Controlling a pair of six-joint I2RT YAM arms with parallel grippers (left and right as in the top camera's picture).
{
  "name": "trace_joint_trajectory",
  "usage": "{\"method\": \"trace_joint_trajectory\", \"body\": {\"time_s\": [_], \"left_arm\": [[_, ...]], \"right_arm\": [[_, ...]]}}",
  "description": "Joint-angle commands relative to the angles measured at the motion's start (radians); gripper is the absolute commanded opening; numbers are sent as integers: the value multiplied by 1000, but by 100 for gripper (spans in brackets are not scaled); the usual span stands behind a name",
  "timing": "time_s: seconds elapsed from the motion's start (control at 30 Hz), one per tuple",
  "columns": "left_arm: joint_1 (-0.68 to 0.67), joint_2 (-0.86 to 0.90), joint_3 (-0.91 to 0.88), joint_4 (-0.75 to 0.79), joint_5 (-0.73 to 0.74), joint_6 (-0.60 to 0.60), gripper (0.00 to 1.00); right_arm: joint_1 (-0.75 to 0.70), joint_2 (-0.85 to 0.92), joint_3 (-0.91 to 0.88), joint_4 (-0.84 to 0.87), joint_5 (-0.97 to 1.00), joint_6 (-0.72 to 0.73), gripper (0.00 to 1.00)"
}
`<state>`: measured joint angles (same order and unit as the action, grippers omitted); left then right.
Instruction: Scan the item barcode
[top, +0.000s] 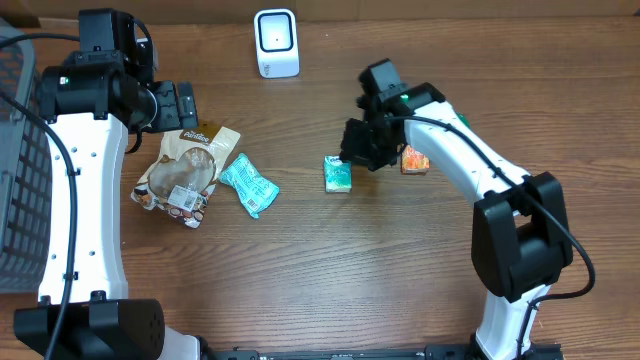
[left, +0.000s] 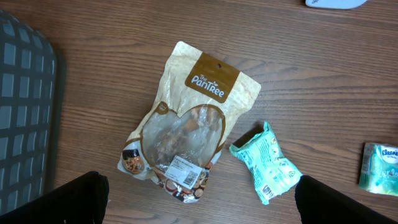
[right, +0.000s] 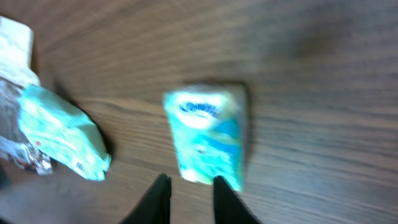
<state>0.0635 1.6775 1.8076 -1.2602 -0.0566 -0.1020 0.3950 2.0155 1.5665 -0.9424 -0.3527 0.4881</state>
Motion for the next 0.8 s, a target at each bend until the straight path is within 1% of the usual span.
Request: {"method": "trace_joint_trajectory", "body": {"time_s": [0.0,0.1,0.37,0.5,0.77], "left_arm": [[1,-13,12,1,5,-10,100],[1,-13,12,2,5,-10,100],[1,-13,12,2,5,-10,100],[1,-13,12,2,5,-10,100],[1,-13,12,1,5,-10,99]], "right_arm": [[-51,-8,-56,3,-92,31,26],[-50,-8,-88,10,-99,10,33],[-37,-8,-170,89,-102,21,33],[-36,-8,-216,152,-145,21,33],[-35,-6,-299,282,-146,74,32]]}}
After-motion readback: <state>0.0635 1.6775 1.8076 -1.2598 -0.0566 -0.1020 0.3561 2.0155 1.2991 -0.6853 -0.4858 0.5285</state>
